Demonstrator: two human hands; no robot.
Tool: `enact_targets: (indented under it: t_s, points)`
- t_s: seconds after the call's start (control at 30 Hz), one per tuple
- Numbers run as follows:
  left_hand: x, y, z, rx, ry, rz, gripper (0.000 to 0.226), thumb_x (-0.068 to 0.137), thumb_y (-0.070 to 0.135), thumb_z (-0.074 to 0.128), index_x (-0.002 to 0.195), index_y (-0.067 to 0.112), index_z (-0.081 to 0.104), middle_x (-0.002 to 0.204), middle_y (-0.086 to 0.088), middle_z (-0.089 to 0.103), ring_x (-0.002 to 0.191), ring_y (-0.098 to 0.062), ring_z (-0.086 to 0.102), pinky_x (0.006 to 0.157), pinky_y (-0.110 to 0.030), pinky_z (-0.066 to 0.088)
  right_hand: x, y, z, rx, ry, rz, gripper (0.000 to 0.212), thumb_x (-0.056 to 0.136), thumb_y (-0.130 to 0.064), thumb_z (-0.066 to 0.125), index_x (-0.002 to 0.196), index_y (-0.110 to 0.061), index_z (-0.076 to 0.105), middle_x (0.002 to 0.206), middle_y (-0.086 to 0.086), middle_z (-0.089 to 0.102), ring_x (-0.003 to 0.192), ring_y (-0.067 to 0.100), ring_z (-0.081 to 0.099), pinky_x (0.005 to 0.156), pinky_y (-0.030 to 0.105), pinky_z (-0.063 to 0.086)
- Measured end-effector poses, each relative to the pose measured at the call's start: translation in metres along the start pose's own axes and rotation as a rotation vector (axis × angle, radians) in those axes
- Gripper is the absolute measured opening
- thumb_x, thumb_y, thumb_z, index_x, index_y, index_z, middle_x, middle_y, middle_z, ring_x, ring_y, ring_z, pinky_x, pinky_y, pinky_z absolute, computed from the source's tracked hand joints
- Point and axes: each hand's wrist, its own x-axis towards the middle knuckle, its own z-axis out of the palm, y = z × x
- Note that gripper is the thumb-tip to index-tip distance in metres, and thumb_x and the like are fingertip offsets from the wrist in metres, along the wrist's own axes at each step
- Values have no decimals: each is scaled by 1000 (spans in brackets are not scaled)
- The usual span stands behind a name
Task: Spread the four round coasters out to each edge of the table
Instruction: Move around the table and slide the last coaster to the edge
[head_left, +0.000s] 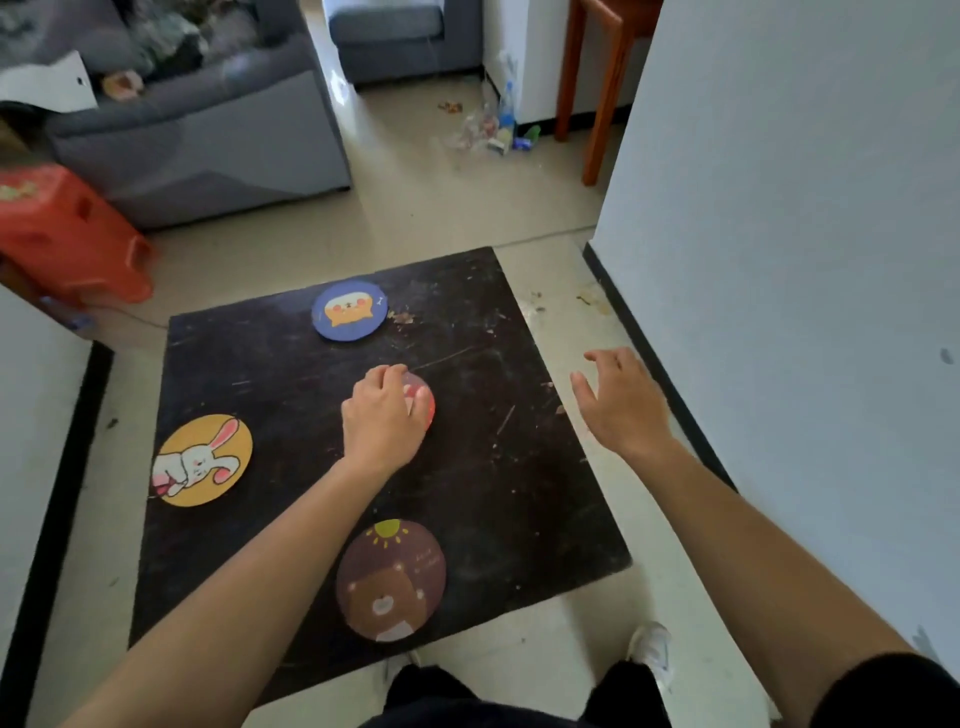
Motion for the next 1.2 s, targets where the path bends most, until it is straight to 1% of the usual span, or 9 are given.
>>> enact_targets:
  t_s: [0.13,0.23,0.37,0.57,0.7,0.9,1.0,1.1,1.2]
  points:
    - [-1,62,24,74,48,-34,59,98,49,40,146,16,41,157,-13,37,144,-33,34,113,-53,30,30,60,-8,37,4,-92,50,98,-51,41,136,-21,48,139,9,51,120,26,53,97,40,46]
    - [-8,117,42,97,77,-114,63,99,52,35,152,18,33,163,-13,26,149,-33,24,117,-52,25,50,107,-25,18,-28,-182,57,97,-55,39,145,-25,36,152,12,38,135,31,42,107,46,39]
    - [-11,185,57,107,69,-139,64,100,53,33,154,20,27,165,-14,19,150,-34,21,117,-56,23,77,162,-57,41,-50,-267,67,96,-59,36,153,-26,21,160,13,24,145,33,28,115,47,26]
    - [7,236,75,95,95,-185,65,99,55,32,154,21,25,164,-14,20,150,-34,20,118,-54,23,136,193,-78,102,-83,-325,73,96,-59,36,155,-23,14,163,13,18,149,31,20,118,45,21]
    - [34,240,88,60,122,-267,65,99,54,33,154,21,26,165,-13,19,150,-33,20,117,-55,21,181,186,-66,98,-124,-378,74,96,-60,37,155,-24,14,164,13,18,149,32,21,117,47,23]
    - [98,218,117,-75,173,-418,64,100,51,34,155,21,24,166,-13,12,152,-32,15,119,-54,20,268,144,-31,-21,-177,-551,75,95,-60,40,155,-24,15,164,12,18,148,33,24,116,48,25]
    - [132,201,123,-137,175,-530,66,100,51,34,156,19,22,167,-14,3,152,-34,12,119,-53,18,310,110,-14,-79,-228,-597,77,94,-58,43,156,-23,14,164,13,17,148,33,23,116,49,24]
    - [149,179,116,-170,226,-632,66,99,49,37,156,18,24,166,-17,2,151,-38,13,118,-54,17,342,63,3,-100,-277,-696,78,94,-56,46,156,-20,13,163,15,17,148,35,21,118,50,21]
    - [148,152,103,-188,226,-755,67,99,52,35,156,19,22,166,-18,0,151,-40,10,117,-57,18,358,7,22,-80,-339,-774,81,94,-55,47,156,-17,12,162,18,18,148,36,19,118,50,20]
